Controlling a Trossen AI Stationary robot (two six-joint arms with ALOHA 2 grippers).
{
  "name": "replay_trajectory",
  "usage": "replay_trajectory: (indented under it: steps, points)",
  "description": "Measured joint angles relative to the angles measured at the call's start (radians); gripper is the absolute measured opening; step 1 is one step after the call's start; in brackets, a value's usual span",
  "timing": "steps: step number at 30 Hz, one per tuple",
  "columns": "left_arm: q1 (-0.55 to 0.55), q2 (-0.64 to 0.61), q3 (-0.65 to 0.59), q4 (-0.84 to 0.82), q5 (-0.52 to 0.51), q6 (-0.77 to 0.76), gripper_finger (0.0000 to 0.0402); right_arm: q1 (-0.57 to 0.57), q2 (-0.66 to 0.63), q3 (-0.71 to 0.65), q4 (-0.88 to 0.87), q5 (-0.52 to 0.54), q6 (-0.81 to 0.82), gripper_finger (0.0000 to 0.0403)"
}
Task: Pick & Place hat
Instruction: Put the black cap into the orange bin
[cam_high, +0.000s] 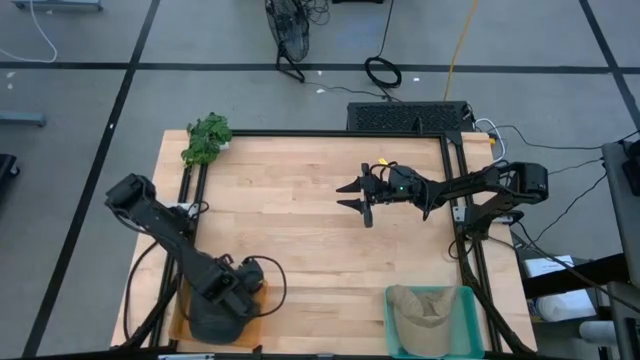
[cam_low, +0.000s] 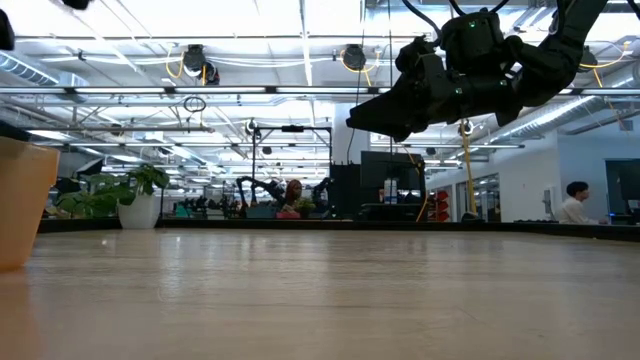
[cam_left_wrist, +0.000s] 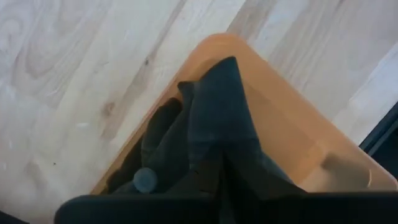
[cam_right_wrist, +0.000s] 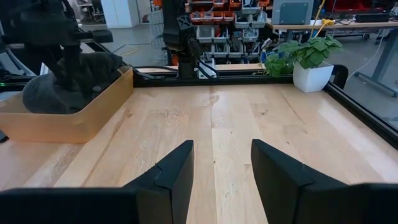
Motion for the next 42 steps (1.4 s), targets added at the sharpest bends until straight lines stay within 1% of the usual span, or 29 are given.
replay_trajectory:
  steps: [4,6,8,10,12,14,16,18,20,23,25,27,29,30,31,32,36,38,39,42]
  points:
    - [-0.006,-0.022,0.011,-0.015,-0.002,-0.026,0.0026,0.0,0.0,0.0,0.0,0.0,0.0,0.0139]
    - [-0.013,-0.029,0.026,-0.041,0.038,-0.046,0.0026,0.0,0.0,0.0,0.0,0.0,0.0,0.0139]
    - [-0.029,-0.029,0.054,-0.116,0.105,-0.093,0.0026,0.0,0.0,0.0,0.0,0.0,0.0,0.0139]
    - [-0.058,-0.03,0.096,-0.231,0.174,-0.151,0.0026,0.0,0.0,0.0,0.0,0.0,0.0,0.0139]
    - [-0.096,-0.031,0.133,-0.338,0.207,-0.218,0.0026,0.0,0.0,0.0,-0.001,0.0,0.0,0.0139]
    - [-0.141,-0.031,0.162,-0.419,0.176,-0.295,0.0026,0.0,0.0,0.0,-0.003,0.0,0.0,0.0139]
    - [-0.195,-0.031,0.181,-0.434,0.121,-0.375,0.0026,0.0,0.0,0.0,-0.007,0.0,0.0,0.0139]
    - [-0.249,-0.031,0.185,-0.368,0.079,-0.473,0.0026,0.0,0.0,0.0,-0.011,0.0,0.0,0.0139]
    - [-0.294,-0.031,0.185,-0.248,0.072,-0.56,0.0026,0.0,0.0,0.0,-0.017,0.0,0.0,0.0139]
    - [-0.346,-0.031,0.185,-0.068,0.074,-0.662,0.0026,0.0,0.0,0.0,-0.024,0.0,0.0,0.0139]
    - [-0.37,-0.029,0.185,0.024,0.038,-0.708,0.0026,0.0,0.0,0.0,-0.024,0.0,0.0,0.0139]
    - [-0.39,-0.017,0.185,0.081,-0.059,-0.697,0.0026,0.0,0.0,0.0,-0.024,0.0,0.0,0.0139]
    - [-0.399,0.0,0.171,0.109,-0.152,-0.654,0.0026,0.0,0.0,0.0,-0.023,0.0,0.0,0.0139]
    - [-0.399,0.01,0.159,0.118,-0.175,-0.633,0.0026,0.0,0.0,0.0,-0.023,0.0,-0.002,0.0139]
    - [-0.394,0.018,0.144,0.123,-0.178,-0.605,0.0026,0.0,0.0,0.0,-0.023,0.001,-0.005,0.0139]
    - [-0.385,0.026,0.128,0.125,-0.153,-0.579,0.0026,0.0,0.0,0.0,-0.023,0.001,-0.008,0.0139]
    - [-0.335,0.044,0.059,0.126,0.077,-0.515,0.0026,0.0,0.0,0.0,-0.023,0.001,-0.018,0.0139]
    - [-0.318,0.044,0.038,0.124,0.159,-0.49,0.0026,0.0,0.0,0.0,-0.023,0.002,-0.019,0.0139]
    - [-0.311,0.043,0.034,0.124,0.179,-0.48,0.0026,0.0,0.0,0.0,-0.023,0.002,-0.019,0.0139]
    - [-0.305,0.043,0.033,0.121,0.177,-0.452,0.0026,0.0,0.0,0.0,-0.023,0.003,-0.022,0.0139]
